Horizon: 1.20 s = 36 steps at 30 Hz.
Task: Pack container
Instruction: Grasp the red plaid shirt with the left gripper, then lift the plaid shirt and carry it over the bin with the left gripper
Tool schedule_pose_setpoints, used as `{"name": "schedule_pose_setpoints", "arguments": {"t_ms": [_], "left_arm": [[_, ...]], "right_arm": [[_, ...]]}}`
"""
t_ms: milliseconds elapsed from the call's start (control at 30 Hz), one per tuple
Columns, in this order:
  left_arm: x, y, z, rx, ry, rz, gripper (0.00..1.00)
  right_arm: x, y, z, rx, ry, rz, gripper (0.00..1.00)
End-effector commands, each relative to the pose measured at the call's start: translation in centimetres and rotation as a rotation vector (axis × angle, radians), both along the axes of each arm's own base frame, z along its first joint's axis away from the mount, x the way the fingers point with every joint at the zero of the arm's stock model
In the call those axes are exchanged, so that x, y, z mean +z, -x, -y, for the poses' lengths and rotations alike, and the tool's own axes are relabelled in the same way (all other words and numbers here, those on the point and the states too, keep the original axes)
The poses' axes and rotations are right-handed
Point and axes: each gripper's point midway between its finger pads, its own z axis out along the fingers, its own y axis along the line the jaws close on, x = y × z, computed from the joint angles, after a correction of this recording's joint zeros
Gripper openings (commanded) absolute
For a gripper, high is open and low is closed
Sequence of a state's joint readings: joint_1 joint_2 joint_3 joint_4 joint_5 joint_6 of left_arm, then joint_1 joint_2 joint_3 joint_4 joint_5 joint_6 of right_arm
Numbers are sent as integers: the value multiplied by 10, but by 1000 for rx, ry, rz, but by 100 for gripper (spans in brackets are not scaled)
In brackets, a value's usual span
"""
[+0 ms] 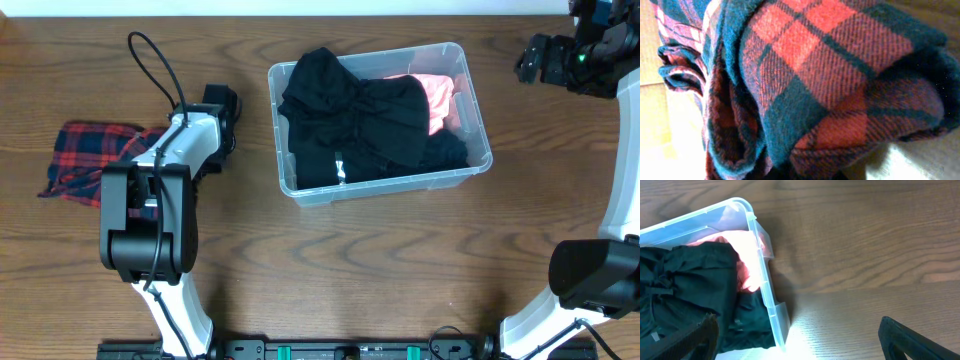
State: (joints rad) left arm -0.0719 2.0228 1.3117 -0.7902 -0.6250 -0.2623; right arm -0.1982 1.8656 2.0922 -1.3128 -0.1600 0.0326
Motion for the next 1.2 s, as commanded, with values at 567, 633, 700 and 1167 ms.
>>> {"name": "schedule_pose_setpoints", "arguments": {"t_ms": [567,633,700,1167], "left_arm": [[222,-35,56,-90,378,341,6],[236,-30,63,-101,423,347,6],[248,-24,69,-109,460,348,6],[362,3,123,-293,642,585,6]], "right_arm": [[0,0,0,16,12,0,99],[0,0,0,16,12,0,99],[0,0,0,17,12,0,99],[0,0,0,16,12,0,99]]}}
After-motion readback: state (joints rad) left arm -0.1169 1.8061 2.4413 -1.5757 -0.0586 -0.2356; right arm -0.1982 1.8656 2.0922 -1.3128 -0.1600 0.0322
